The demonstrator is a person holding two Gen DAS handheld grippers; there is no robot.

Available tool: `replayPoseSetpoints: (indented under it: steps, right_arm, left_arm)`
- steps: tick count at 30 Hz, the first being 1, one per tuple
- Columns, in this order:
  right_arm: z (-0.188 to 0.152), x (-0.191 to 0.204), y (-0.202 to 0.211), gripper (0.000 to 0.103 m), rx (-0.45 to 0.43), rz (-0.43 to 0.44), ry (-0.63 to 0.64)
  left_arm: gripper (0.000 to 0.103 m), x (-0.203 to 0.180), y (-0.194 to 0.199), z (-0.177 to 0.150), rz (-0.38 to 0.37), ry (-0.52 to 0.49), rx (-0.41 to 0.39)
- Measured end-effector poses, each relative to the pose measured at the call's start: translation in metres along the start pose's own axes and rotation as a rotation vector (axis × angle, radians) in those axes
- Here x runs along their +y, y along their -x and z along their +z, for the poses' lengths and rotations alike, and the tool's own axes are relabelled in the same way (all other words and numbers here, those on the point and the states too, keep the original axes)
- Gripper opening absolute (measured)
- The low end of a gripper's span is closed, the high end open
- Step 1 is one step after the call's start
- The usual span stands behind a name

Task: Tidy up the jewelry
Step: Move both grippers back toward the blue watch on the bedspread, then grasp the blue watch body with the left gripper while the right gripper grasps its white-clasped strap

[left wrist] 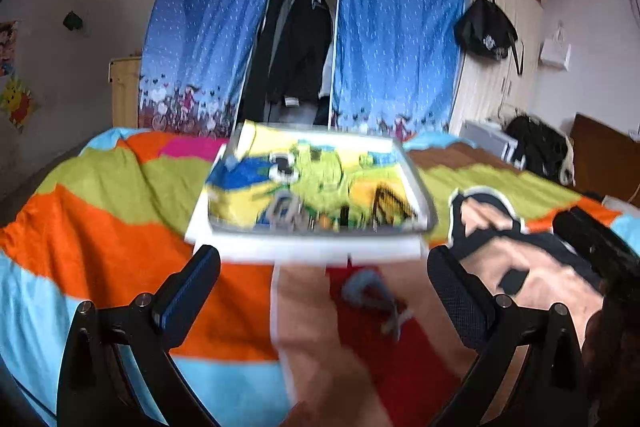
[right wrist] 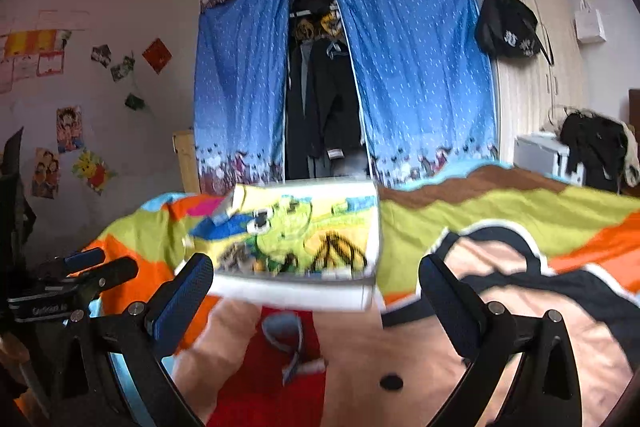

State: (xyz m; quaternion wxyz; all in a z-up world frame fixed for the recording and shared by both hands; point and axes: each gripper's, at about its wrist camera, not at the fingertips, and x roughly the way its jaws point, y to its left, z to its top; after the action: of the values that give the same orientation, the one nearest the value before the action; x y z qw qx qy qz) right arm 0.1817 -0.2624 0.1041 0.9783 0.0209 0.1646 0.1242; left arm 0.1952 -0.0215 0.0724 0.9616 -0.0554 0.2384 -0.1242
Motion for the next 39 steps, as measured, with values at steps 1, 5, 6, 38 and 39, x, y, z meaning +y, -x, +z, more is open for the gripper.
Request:
replayPoseSetpoints:
  steps: [1,5,6,38,39]
  right_arm:
    - [-0.008,0.0,0.003,0.103,0.017,-0.005,-0.011]
    - [-0.033,0.0,0.01,0.103,0.074,-0.025,-0.04]
    - [-0.041,0.0,0.011,0.103,0.097,-0.034,-0.048]
    - [-0.114,-0.036,-0.037,0.103,0.456,-0.049,-0.039]
    - [-0.113,-0.037,-0.04,0.103,0.457,-0.04,-0.03]
  left_arm:
    - [0.102,0.0,0.002,-0.007,0.002,-0.004,0.01]
    - [0.102,-0.003,0.01,-0.038,0.017,-0.03,0.048]
    - [0.102,-0.004,0.012,-0.045,0.022,-0.035,0.057]
    - [0.102,0.01,-0.028,-0.091,0.053,-0.011,0.311]
    - [0.102,0.01,-0.033,-0.089,0.047,-0.015,0.315]
